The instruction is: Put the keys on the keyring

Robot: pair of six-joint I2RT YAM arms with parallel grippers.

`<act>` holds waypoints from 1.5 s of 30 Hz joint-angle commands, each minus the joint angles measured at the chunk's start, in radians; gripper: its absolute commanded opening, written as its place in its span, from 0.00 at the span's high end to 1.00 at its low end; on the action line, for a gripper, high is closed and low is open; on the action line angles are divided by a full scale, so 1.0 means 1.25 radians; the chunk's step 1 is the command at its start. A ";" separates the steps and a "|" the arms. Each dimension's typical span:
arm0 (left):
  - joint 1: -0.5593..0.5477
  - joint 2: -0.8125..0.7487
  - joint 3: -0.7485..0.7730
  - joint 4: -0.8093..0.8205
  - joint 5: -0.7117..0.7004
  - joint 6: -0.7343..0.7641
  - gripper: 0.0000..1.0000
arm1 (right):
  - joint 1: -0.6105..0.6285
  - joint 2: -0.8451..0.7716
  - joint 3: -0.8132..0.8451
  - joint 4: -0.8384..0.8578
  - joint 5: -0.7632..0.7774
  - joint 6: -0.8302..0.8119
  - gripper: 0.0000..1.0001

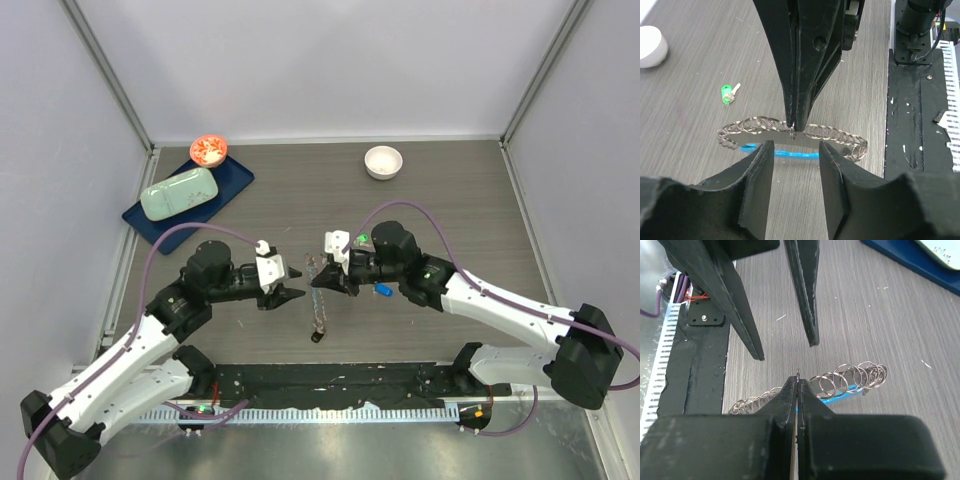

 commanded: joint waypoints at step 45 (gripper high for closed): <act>0.022 0.051 -0.035 0.186 -0.008 -0.123 1.00 | 0.002 -0.121 -0.057 0.185 0.059 0.107 0.43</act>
